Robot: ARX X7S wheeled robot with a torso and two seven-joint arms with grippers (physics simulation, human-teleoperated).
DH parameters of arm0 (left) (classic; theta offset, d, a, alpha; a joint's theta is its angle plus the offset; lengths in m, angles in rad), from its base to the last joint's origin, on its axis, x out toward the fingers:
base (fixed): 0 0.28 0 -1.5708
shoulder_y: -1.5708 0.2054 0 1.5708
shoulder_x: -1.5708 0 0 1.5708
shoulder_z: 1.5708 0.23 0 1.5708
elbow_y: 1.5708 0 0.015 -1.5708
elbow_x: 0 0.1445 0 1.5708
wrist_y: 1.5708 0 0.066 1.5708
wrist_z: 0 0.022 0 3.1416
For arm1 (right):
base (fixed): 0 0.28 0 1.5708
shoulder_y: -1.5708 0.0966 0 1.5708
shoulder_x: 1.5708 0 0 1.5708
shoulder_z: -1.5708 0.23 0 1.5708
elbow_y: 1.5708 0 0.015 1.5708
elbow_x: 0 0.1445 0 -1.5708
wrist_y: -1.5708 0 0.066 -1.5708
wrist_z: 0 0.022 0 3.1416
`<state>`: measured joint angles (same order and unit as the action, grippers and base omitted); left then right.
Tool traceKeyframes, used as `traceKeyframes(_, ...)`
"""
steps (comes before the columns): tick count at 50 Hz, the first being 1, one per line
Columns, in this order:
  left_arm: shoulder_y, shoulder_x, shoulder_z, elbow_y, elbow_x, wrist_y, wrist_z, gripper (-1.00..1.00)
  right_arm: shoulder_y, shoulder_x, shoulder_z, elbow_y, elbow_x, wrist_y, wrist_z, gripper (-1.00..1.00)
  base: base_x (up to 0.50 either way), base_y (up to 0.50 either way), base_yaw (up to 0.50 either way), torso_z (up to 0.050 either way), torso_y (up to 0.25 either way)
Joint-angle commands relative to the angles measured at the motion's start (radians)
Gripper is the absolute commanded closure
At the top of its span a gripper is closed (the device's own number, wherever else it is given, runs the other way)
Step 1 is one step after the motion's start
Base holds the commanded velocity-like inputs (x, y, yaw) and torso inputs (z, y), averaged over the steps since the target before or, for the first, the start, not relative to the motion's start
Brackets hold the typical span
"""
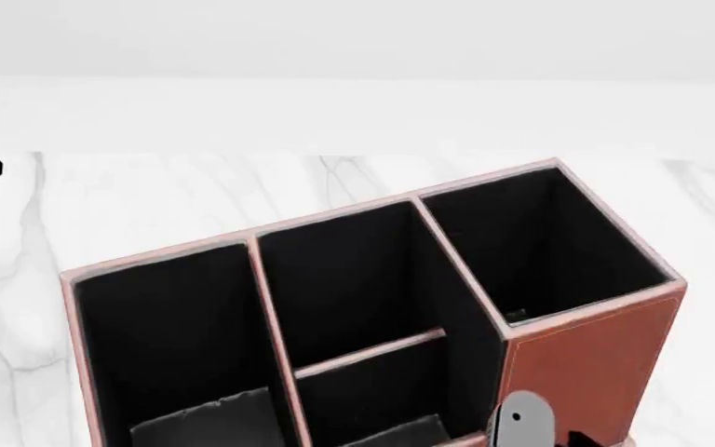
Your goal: Pick up the book and place it in the front compartment of the caddy.
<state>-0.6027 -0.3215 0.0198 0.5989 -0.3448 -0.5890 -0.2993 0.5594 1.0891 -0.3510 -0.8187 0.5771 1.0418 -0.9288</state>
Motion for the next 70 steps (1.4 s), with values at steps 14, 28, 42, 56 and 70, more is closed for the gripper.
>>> traceKeyframes(14,0.005,-0.008,0.002,-0.009,-0.007,0.009,-0.005,-1.00,0.063,-0.049,-0.174,0.041,-0.104,-0.004,-0.036,-1.00,0.00,0.00,0.00,0.000,0.000)
traceKeyframes(28,0.010,-0.010,0.002,-0.013,-0.010,0.016,-0.009,-1.00,0.070,-0.073,-0.260,0.067,-0.153,-0.020,-0.048,-1.00,0.00,0.00,0.00,0.000,0.000)
traceKeyframes(42,0.014,-0.015,0.004,-0.017,-0.012,0.022,-0.013,-1.00,0.069,-0.103,-0.334,0.127,-0.201,-0.044,-0.055,-1.00,0.00,0.00,0.00,0.000,0.000)
traceKeyframes(56,0.011,-0.016,0.005,-0.017,-0.018,0.022,-0.018,-1.00,0.070,-0.117,-0.385,0.180,-0.235,-0.056,-0.058,-1.00,0.00,0.00,0.00,0.000,0.000)
traceKeyframes(70,0.014,-0.019,0.006,-0.020,-0.022,0.026,-0.022,-1.00,0.064,-0.152,-0.446,0.251,-0.275,-0.087,-0.061,-1.00,0.00,0.00,0.00,0.000,0.000)
